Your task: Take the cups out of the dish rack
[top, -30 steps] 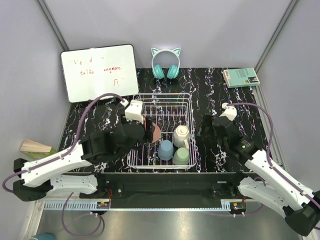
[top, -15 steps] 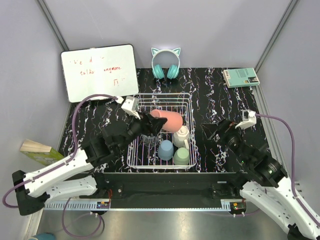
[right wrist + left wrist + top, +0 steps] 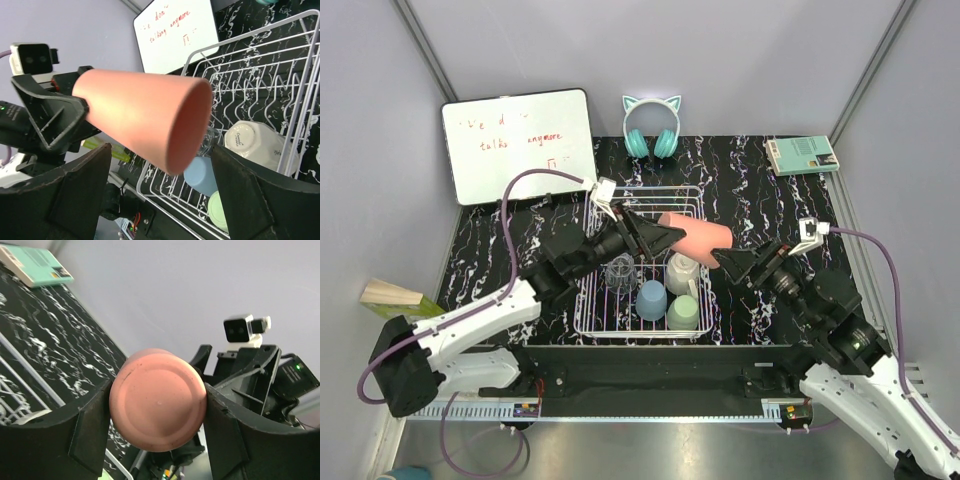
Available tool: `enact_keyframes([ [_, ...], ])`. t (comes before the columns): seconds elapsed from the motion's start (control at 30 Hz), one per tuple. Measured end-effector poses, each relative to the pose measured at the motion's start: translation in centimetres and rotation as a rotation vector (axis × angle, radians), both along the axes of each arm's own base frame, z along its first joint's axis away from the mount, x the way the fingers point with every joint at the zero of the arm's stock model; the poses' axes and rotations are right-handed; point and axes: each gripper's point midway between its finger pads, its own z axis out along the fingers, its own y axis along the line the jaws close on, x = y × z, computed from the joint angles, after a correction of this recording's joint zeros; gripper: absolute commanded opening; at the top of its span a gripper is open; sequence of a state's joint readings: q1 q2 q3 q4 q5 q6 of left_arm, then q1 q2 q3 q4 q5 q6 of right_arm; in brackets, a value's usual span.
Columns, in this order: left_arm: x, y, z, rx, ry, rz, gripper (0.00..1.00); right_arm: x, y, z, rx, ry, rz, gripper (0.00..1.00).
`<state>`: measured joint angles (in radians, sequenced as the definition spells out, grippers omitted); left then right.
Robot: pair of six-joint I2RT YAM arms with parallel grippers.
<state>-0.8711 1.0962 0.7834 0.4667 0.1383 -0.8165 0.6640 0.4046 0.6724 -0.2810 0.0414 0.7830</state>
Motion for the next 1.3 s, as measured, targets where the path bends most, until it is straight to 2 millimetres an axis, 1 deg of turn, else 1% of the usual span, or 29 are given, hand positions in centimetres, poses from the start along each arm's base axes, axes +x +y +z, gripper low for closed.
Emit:
enact_keyframes([
  [0.1, -0.4, -0.8, -0.4, -0.008, 0.019, -0.047, 0.00, 0.2, 0.6, 0.4, 0.009, -0.012, 0.018, 0.87],
  [0.17, -0.6, -1.0, -0.4, -0.017, 0.026, -0.067, 0.00, 0.3, 0.9, 0.5, 0.011, -0.015, 0.032, 0.84],
  [0.27, -1.0, -1.2, 0.2, -0.039, 0.022, -0.092, 0.00, 0.5, 1.4, 0.8, 0.017, -0.023, 0.045, 0.72],
  [0.33, -1.1, -1.4, 0.3, -0.051, 0.022, -0.106, 0.00, 0.5, 1.8, 1.2, 0.028, -0.034, 0.064, 0.67],
  [0.37, -1.1, -1.5, 0.2, -0.053, 0.027, -0.109, 0.00, 0.6, 2.1, 1.4, 0.035, -0.039, 0.072, 0.59],
  [0.43, -1.0, -1.8, -0.1, -0.053, 0.037, -0.120, 0.00, 0.7, 2.6, 1.7, 0.044, -0.042, 0.093, 0.46],
  [0.47, -0.9, -1.9, -0.2, -0.057, 0.044, -0.120, 0.00, 0.8, 2.7, 1.7, 0.048, -0.039, 0.093, 0.35],
  [0.53, -0.6, -1.8, 0.1, -0.084, 0.055, -0.122, 0.00, 0.9, 2.9, 2.3, 0.083, -0.037, 0.094, 0.20],
  [0.57, -0.5, -1.7, 0.4, -0.104, 0.064, -0.124, 0.00, 0.7, 3.0, 2.9, 0.106, -0.046, 0.105, 0.12],
  [0.6, -0.5, -1.7, 0.8, -0.128, 0.072, -0.129, 0.00, 0.5, 3.2, 3.6, 0.131, -0.063, 0.119, 0.00],
  [0.7, -0.8, -1.6, 2.2, -0.197, 0.090, -0.153, 0.00, -0.4, 3.6, 5.7, 0.201, -0.109, 0.171, 0.00],
  [0.77, -0.9, -1.6, 2.7, -0.224, 0.091, -0.165, 0.19, -0.7, 3.7, 6.6, 0.223, -0.132, 0.189, 0.00],
  [0.8, -0.9, -1.7, 2.7, -0.227, 0.093, -0.166, 0.32, -0.7, 3.8, 6.7, 0.227, -0.133, 0.190, 0.00],
  [0.83, -0.9, -1.7, 2.6, -0.227, 0.098, -0.167, 0.49, -0.7, 3.7, 6.6, 0.229, -0.131, 0.189, 0.00],
  [0.87, -0.9, -1.8, 2.4, -0.223, 0.103, -0.167, 0.79, -0.8, 3.7, 6.5, 0.229, -0.129, 0.188, 0.00],
  [0.9, -0.9, -1.8, 2.1, -0.211, 0.113, -0.169, 0.90, -0.8, 3.6, 6.3, 0.228, -0.123, 0.185, 0.00],
  [0.93, -0.9, -1.9, 2.0, -0.207, 0.115, -0.170, 0.96, -0.9, 3.4, 6.1, 0.226, -0.118, 0.181, 0.00],
  [0.97, -0.8, -2.0, 1.2, -0.165, 0.113, -0.161, 0.99, -1.1, 3.3, 5.7, 0.215, -0.115, 0.179, 0.00],
  [1.0, -0.6, -2.1, 0.0, -0.113, 0.125, -0.147, 0.99, -1.1, 3.1, 5.1, 0.192, -0.103, 0.167, 0.00],
  [1.03, -0.6, -2.1, -1.8, -0.049, 0.155, -0.135, 0.99, -1.0, 2.7, 4.5, 0.172, -0.091, 0.148, 0.00],
  [1.1, -0.1, -1.6, -4.1, 0.040, 0.195, -0.091, 0.99, -0.8, 1.7, 3.0, 0.126, -0.059, 0.094, 0.00],
  [1.13, 0.2, -1.0, -5.0, 0.081, 0.214, -0.061, 0.99, -0.9, 1.2, 2.3, 0.104, -0.047, 0.075, 0.00],
  [1.2, 1.2, 0.9, -6.1, 0.138, 0.244, 0.029, 0.99, -1.0, -0.1, 1.5, 0.065, -0.031, 0.027, 0.00],
  [1.3, 2.5, 4.4, -6.1, 0.171, 0.262, 0.189, 0.99, -0.9, -2.6, 1.6, 0.003, -0.010, -0.085, 0.00],
])
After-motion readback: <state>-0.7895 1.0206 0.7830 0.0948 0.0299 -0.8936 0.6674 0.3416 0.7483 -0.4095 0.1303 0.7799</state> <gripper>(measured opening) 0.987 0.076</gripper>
